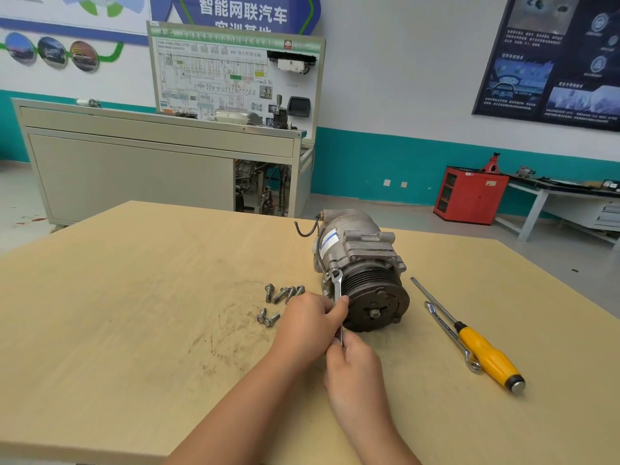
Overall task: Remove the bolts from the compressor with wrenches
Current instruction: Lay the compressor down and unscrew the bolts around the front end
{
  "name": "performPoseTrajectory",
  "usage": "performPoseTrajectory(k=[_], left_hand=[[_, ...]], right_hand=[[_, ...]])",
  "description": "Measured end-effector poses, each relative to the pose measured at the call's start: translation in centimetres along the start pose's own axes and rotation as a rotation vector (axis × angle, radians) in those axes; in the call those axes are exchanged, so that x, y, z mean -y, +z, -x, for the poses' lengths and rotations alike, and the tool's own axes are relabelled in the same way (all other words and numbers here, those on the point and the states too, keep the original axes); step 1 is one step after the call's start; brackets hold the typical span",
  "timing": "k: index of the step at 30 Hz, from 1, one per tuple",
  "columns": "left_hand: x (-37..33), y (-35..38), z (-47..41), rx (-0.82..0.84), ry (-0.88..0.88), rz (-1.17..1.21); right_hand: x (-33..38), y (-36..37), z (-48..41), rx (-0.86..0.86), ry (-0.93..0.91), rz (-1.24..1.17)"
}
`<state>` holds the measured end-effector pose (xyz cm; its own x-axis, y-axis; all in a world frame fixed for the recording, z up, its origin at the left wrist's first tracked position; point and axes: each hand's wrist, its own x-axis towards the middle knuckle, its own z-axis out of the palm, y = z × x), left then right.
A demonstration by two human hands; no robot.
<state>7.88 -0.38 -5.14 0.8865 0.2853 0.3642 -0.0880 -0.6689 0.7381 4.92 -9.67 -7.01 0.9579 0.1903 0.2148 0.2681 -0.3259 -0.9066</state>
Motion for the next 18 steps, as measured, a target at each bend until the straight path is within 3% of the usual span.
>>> performPoseTrajectory(k=[6,10,12,16,18], left_hand=[[-0.29,0.15,-0.01,0.004,0.019,-0.004],[-0.30,0.22,0.04,0.006,0.026,0.006],[-0.24,0.27,0.08,0.000,0.019,0.009],[-0.19,0.24,0.07,-0.037,0.003,0.029],[-0.30,0.21,0.15,-0.044,0.002,0.054]], right_hand=[[-0.06,-0.52,-0.10,-0.065,-0.077,0.396],[-0.02,-0.53,-0.04,-0.062,-0.084,0.471],[0.13,-0.65,0.04,-0.045,-0.091,0.416],[0.64,-0.86,0.24,0.078,0.029,-0.032],[0.80,-1.13,0.41,0.111,0.053,-0.120]])
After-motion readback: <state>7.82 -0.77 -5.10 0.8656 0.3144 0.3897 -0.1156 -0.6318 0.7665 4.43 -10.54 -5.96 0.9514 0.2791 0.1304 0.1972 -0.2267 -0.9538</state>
